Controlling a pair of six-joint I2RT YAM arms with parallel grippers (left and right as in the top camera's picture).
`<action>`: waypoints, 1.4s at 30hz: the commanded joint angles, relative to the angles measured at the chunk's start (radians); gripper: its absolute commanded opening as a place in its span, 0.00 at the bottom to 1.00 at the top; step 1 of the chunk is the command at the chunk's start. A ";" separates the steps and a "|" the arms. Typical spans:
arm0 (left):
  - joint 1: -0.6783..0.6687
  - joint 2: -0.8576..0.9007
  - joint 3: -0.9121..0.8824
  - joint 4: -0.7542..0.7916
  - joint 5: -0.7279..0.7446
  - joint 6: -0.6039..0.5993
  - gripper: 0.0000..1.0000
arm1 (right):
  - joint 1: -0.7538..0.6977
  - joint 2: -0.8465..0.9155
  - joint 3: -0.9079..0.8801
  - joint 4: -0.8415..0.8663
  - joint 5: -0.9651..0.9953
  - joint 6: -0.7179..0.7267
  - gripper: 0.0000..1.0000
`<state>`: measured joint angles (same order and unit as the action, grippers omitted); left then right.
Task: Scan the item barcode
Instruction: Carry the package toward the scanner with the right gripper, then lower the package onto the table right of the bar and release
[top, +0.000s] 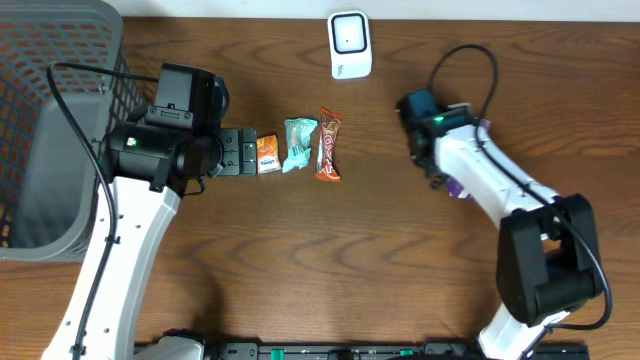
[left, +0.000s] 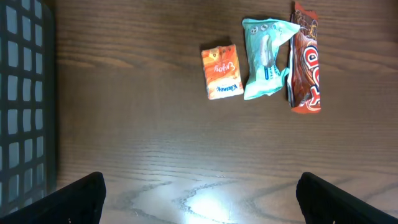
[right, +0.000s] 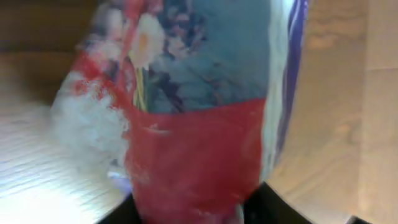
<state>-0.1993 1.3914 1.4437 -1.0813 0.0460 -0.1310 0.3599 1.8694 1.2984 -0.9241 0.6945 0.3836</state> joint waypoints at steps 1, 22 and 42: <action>-0.001 -0.005 -0.002 -0.004 -0.009 -0.002 0.98 | 0.100 0.012 0.001 0.069 -0.149 0.012 0.44; -0.001 -0.005 -0.002 -0.004 -0.009 -0.002 0.98 | 0.096 -0.008 0.378 -0.110 -0.267 -0.051 0.93; -0.001 -0.005 -0.002 -0.004 -0.009 -0.002 0.98 | -0.394 -0.005 0.238 -0.126 -0.813 -0.175 0.39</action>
<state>-0.1993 1.3914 1.4437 -1.0805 0.0456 -0.1307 -0.0246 1.8709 1.6119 -1.0740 -0.0601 0.2169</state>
